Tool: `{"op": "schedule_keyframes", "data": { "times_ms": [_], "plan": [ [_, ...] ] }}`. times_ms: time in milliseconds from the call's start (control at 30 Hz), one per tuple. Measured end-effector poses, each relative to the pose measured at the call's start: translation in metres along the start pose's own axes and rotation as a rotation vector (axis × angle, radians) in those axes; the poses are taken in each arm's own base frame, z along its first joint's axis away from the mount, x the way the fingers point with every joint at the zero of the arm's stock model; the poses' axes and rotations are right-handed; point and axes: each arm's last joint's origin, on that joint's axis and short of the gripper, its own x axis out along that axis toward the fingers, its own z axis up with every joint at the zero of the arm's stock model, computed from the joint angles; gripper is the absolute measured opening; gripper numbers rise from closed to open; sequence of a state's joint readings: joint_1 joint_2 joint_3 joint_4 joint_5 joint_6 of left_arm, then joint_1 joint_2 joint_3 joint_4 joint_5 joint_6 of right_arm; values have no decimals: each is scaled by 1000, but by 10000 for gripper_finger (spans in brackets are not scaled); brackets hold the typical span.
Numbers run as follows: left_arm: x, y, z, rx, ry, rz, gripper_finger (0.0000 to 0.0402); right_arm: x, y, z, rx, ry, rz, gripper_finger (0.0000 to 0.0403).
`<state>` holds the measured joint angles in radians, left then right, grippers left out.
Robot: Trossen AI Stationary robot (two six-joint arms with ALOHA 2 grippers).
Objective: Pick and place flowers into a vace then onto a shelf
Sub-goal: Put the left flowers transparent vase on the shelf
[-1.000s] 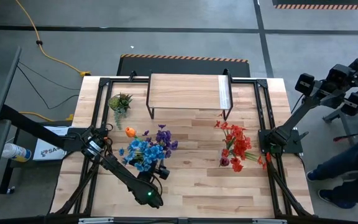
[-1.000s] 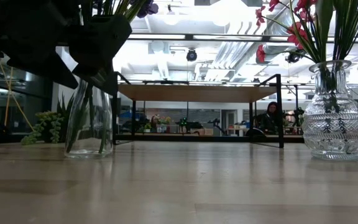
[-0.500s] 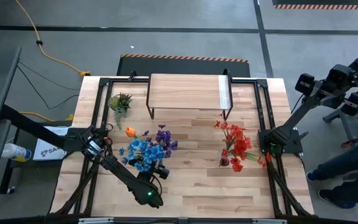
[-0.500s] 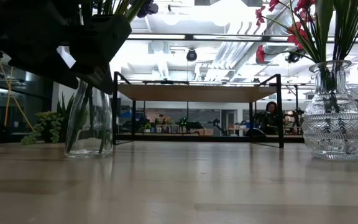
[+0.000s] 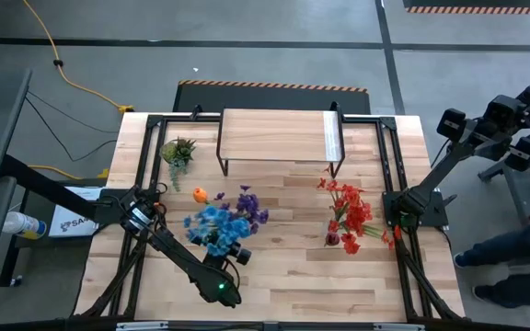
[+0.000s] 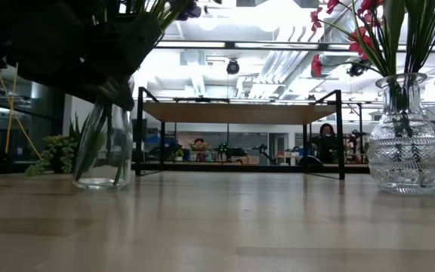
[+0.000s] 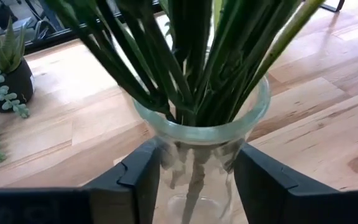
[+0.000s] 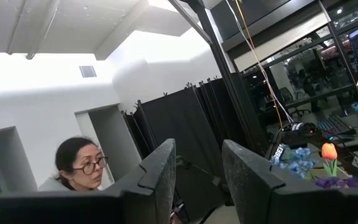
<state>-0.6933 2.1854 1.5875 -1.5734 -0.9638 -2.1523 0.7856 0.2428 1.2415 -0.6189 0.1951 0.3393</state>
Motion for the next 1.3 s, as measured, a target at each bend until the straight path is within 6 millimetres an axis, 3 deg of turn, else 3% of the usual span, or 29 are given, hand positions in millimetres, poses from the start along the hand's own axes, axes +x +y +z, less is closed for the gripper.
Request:
{"op": "schedule_keyframes", "data": {
  "times_ms": [800, 1033, 1300],
  "plan": [
    [-1, -1, 4, -87, -71, -57, 205, 0, 0, 0, 0, 3, 6, 124],
    [-12, 6, 28, -131, -61, -100, 205, 0, 0, 0, 0, 2, 7, 124],
    [-30, 25, 73, -138, -82, -187, 205, 0, 0, 0, 1, -2, 8, 124]
  ]
}}
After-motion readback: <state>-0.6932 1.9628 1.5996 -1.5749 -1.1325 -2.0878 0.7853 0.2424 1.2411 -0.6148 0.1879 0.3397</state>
